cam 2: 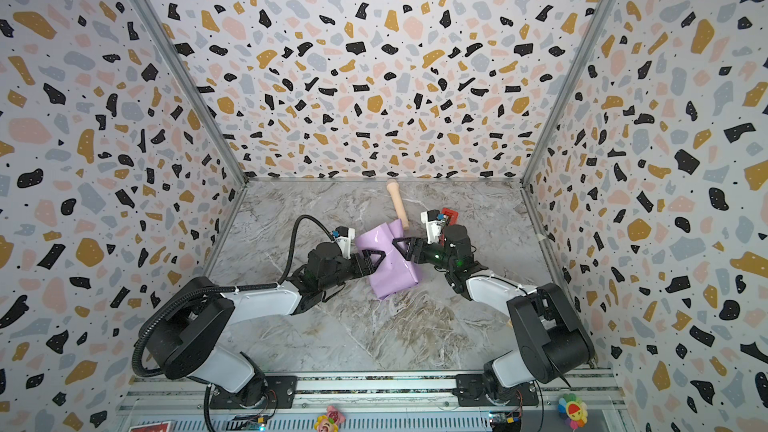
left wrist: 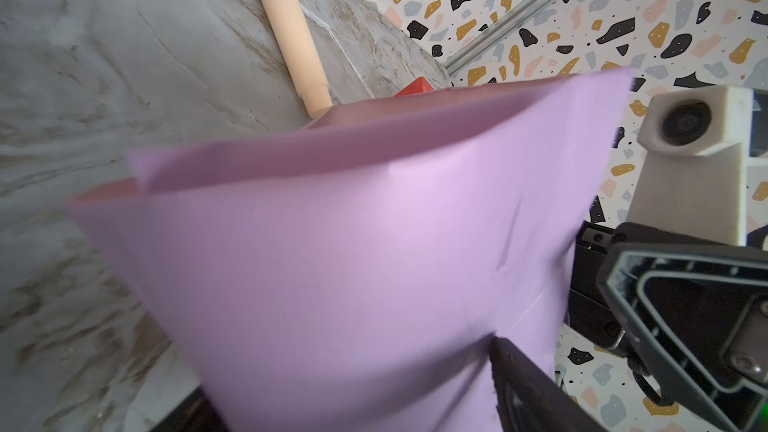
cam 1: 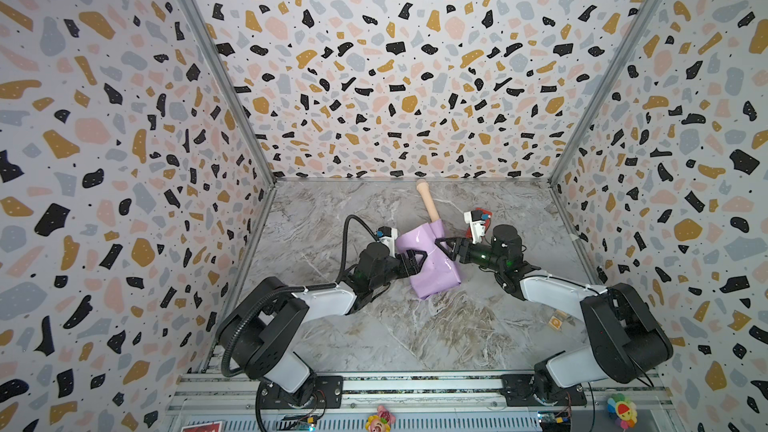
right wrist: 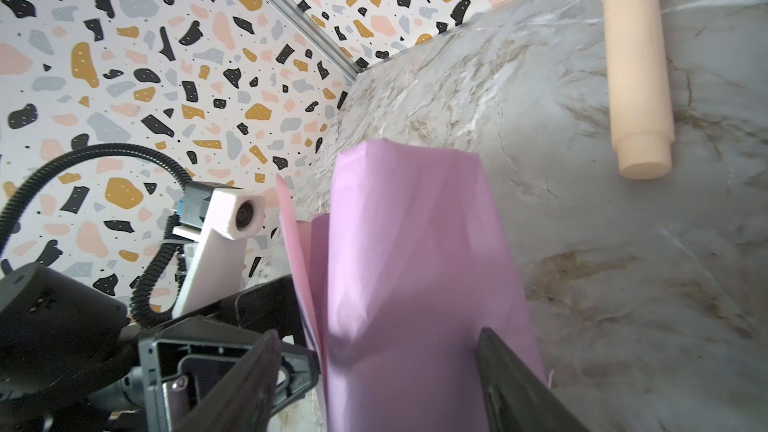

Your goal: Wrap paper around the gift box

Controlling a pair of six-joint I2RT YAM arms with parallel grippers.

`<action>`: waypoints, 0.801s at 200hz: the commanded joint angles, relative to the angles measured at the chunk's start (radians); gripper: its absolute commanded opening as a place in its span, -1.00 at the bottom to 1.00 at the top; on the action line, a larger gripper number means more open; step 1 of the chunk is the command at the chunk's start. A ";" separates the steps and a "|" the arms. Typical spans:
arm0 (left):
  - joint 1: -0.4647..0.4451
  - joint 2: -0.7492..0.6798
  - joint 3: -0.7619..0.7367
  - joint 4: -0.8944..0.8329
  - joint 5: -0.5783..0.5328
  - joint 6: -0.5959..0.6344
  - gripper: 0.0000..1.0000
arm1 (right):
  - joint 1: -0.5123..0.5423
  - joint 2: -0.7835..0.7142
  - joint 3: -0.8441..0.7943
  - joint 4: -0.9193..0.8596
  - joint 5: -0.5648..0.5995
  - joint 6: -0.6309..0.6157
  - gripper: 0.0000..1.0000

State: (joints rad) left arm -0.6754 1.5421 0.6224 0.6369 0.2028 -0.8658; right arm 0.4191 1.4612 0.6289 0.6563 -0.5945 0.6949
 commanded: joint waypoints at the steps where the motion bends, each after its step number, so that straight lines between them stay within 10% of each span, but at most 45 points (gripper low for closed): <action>1: -0.018 -0.055 0.037 0.153 0.066 -0.002 0.74 | 0.028 -0.023 -0.017 0.026 -0.079 0.017 0.48; 160: -0.019 -0.102 -0.045 0.216 0.084 -0.012 0.71 | 0.049 -0.078 -0.107 0.094 -0.068 0.012 0.42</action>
State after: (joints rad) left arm -0.6750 1.4704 0.5880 0.7025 0.2008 -0.8757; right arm 0.4213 1.4117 0.5423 0.7105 -0.5617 0.6945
